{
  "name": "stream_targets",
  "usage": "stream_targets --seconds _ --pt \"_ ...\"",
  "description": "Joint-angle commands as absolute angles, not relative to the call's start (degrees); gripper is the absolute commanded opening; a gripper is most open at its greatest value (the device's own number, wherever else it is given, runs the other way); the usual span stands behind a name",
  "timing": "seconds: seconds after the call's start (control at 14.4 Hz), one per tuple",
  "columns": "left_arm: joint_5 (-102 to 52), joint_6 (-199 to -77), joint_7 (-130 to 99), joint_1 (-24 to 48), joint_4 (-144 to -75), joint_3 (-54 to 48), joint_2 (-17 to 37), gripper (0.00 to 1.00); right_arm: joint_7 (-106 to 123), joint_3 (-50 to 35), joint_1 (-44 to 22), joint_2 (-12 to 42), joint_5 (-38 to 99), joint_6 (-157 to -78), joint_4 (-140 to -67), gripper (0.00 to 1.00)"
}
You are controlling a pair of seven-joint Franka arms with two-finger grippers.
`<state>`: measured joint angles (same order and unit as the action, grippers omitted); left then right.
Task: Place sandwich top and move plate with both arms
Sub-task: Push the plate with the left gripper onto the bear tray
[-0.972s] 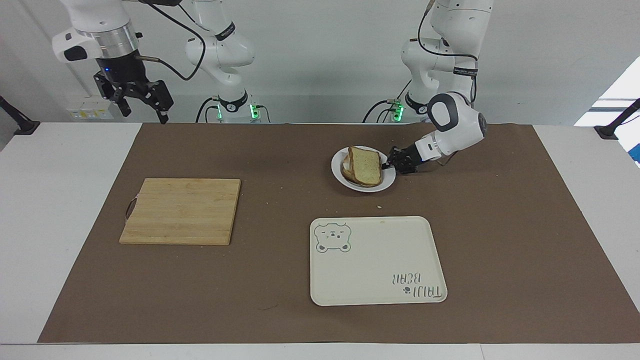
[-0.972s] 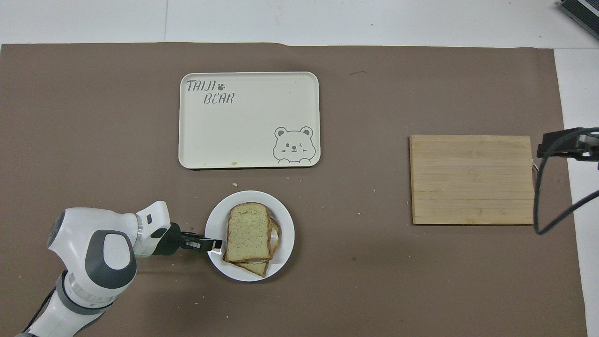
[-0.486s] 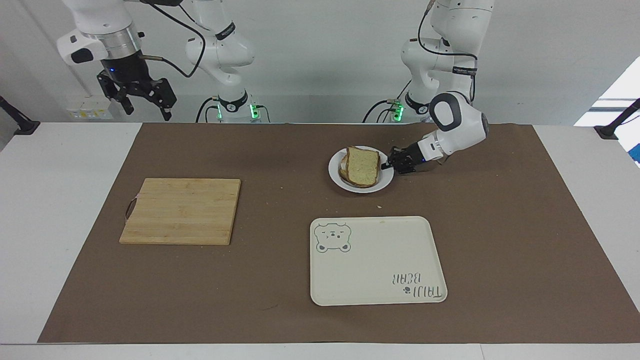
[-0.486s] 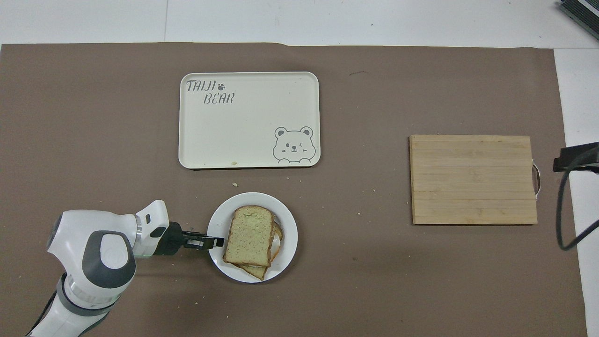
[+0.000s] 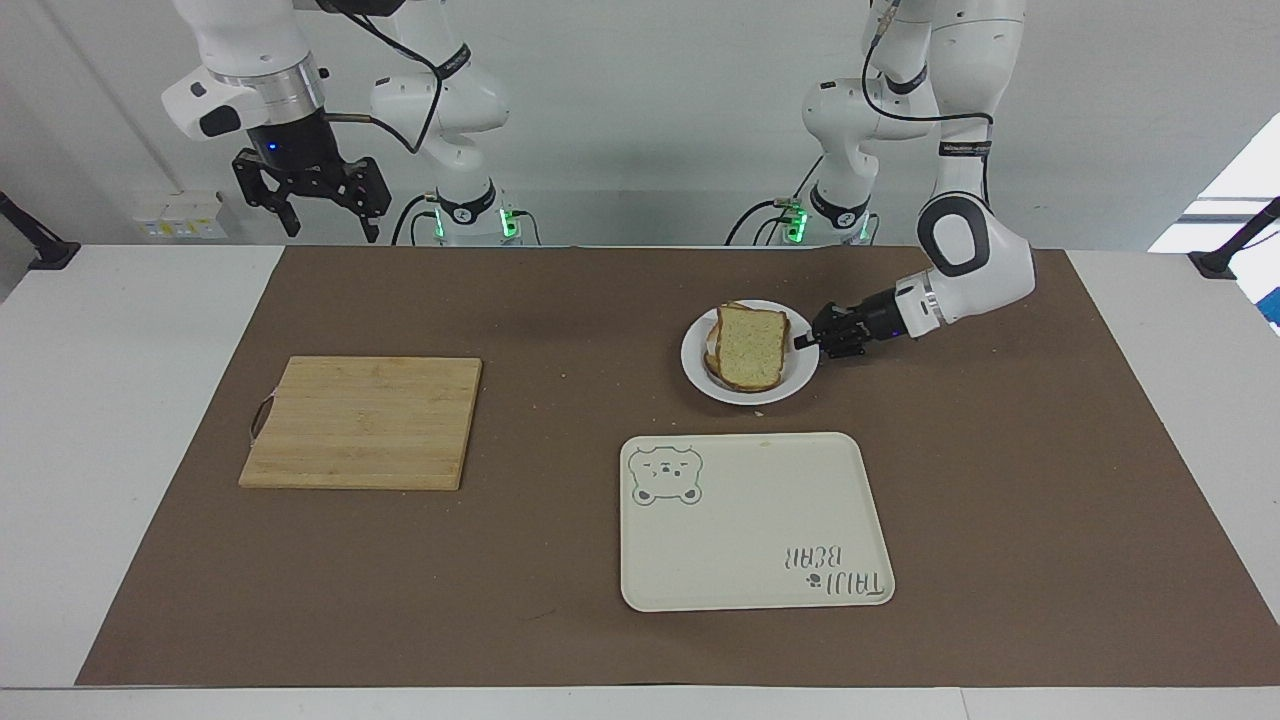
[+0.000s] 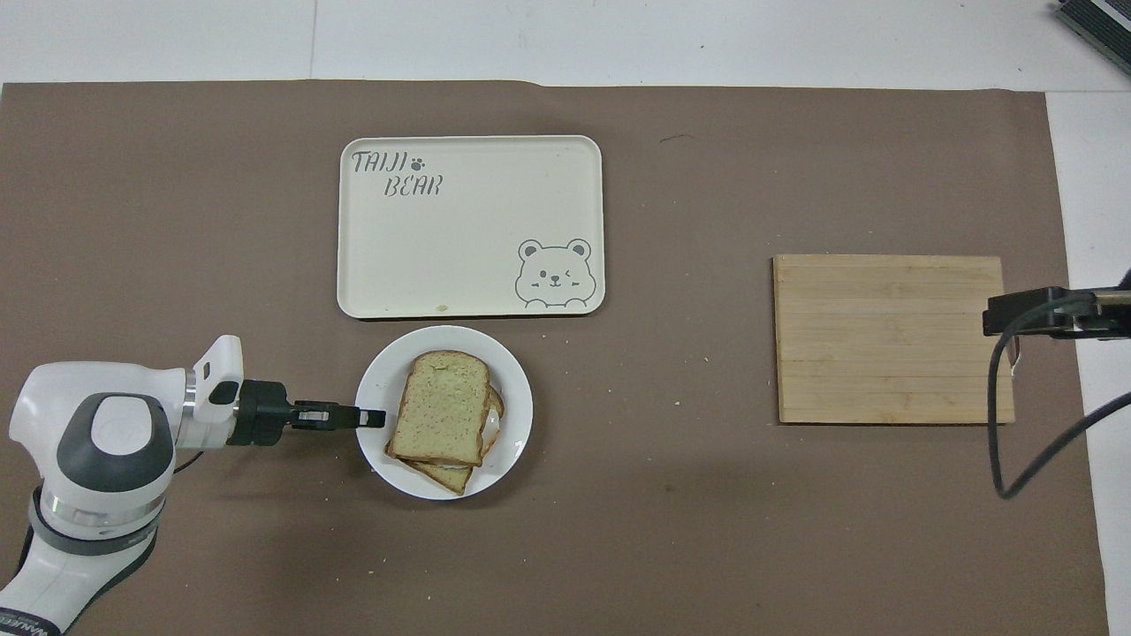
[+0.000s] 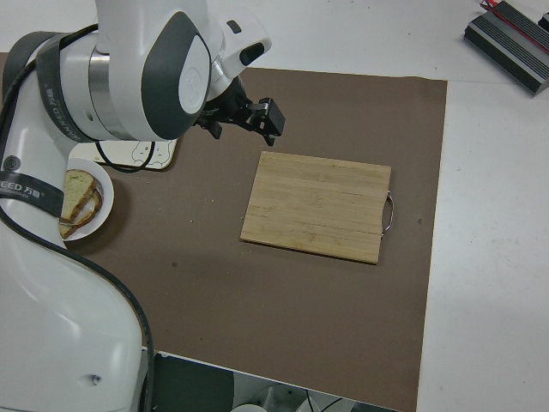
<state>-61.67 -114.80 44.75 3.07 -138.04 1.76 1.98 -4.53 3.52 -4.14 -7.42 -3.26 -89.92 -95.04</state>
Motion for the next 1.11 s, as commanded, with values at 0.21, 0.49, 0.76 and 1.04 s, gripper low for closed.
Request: stream_targets --seconds 0.21,0.49,0.76,1.04 --pt "-65.04 -112.59 35.17 2.55 -125.18 1.41 9.57 0.0 -2.81 3.78 -2.72 -8.53 1.04 -89.13 -97.12 1.0" --pt "-65.22 -114.16 26.13 2.81 -115.96 0.62 14.58 0.0 -2.37 3.78 -2.37 -8.44 1.05 -88.86 -97.03 1.0" --pt "-64.69 -117.07 17.49 3.69 -105.58 -1.49 21.95 0.0 -2.29 3.87 -2.37 -8.44 0.44 -89.56 -97.03 1.0" --pt "-64.42 -123.82 17.49 3.87 -102.66 -4.3 27.41 0.0 -0.71 3.87 -1.41 -8.44 0.09 -89.56 -97.03 1.0"
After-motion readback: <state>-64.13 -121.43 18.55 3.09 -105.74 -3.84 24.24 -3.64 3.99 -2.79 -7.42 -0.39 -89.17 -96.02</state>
